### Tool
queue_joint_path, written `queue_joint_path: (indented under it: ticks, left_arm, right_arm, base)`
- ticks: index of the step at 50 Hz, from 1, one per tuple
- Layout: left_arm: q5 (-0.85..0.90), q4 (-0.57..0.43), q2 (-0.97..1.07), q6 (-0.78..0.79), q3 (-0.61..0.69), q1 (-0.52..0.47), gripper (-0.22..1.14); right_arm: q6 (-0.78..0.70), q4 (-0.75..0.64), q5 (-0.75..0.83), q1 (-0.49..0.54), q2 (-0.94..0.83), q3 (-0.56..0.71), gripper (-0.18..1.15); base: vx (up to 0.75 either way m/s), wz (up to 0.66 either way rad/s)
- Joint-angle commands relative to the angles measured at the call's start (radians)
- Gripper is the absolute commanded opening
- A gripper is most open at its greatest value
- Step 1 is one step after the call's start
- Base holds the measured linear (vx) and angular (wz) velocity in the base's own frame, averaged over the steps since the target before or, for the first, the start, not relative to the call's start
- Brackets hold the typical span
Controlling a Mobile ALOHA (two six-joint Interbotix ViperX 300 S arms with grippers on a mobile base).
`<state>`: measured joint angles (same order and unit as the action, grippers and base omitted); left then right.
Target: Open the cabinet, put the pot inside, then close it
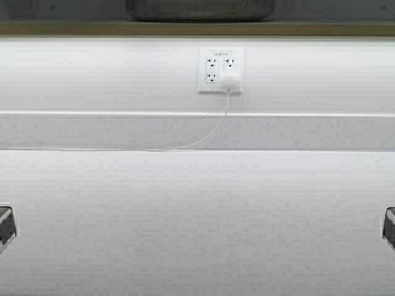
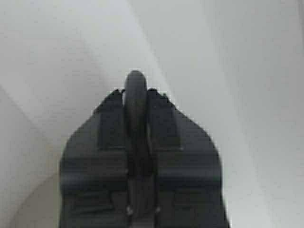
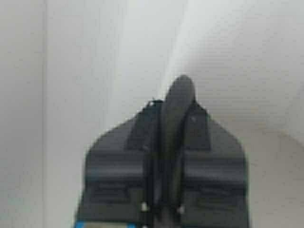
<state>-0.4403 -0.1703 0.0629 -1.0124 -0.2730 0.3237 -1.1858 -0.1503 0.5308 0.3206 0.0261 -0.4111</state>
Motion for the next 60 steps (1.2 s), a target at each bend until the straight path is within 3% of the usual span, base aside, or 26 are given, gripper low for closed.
queue_joint_path:
  ticks: [1,8,12,16,17,20,23,27,45,60]
  left_arm:
    - [-0.009,0.014,0.000,0.002,0.052,0.071,0.03]
    - [-0.014,0.003,0.012,-0.008,0.049,0.071,0.04]
    - [-0.028,-0.014,0.014,-0.014,0.049,0.071,0.10]
    - [-0.061,-0.012,0.009,-0.015,0.049,0.071,0.29]
    - [-0.072,-0.014,0.009,-0.017,0.048,0.071,0.37]
    - [-0.103,-0.023,0.002,-0.025,0.046,0.071,0.61]
    - [-0.114,-0.044,-0.006,-0.048,0.046,0.071,0.88]
    - [-0.126,-0.055,-0.011,-0.078,0.043,0.071,1.06]
    - [-0.213,-0.115,-0.028,-0.089,-0.035,0.055,1.02]
    - [-0.255,-0.144,-0.127,-0.091,-0.164,-0.058,1.02]
  right_arm:
    - [-0.035,0.018,0.025,0.058,-0.006,0.060,0.08]
    - [-0.051,0.011,0.025,0.048,-0.037,0.061,0.09]
    - [-0.046,0.012,0.025,0.037,-0.043,0.057,0.20]
    - [-0.032,0.012,0.038,0.032,-0.041,0.055,0.50]
    - [-0.038,0.008,0.049,0.029,-0.041,0.054,0.64]
    - [-0.064,-0.003,0.074,0.028,-0.040,0.046,0.89]
    - [-0.060,-0.021,0.077,0.029,-0.038,0.038,1.06]
    - [-0.046,-0.041,0.081,0.028,-0.040,0.035,1.05]
    - [-0.020,-0.052,0.083,-0.043,0.005,-0.037,1.04]
    - [-0.020,-0.015,0.083,-0.187,0.091,-0.141,1.04]
  base:
    - [0.01,0.01]
    - [-0.01,0.00]
    - [-0.02,-0.01]
    - [-0.02,-0.01]
    - [-0.02,-0.01]
    - [-0.02,-0.01]
    - [-0.01,0.01]
    - [0.00,0.00]
    - [0.00,0.00]
    - [0.00,0.00]
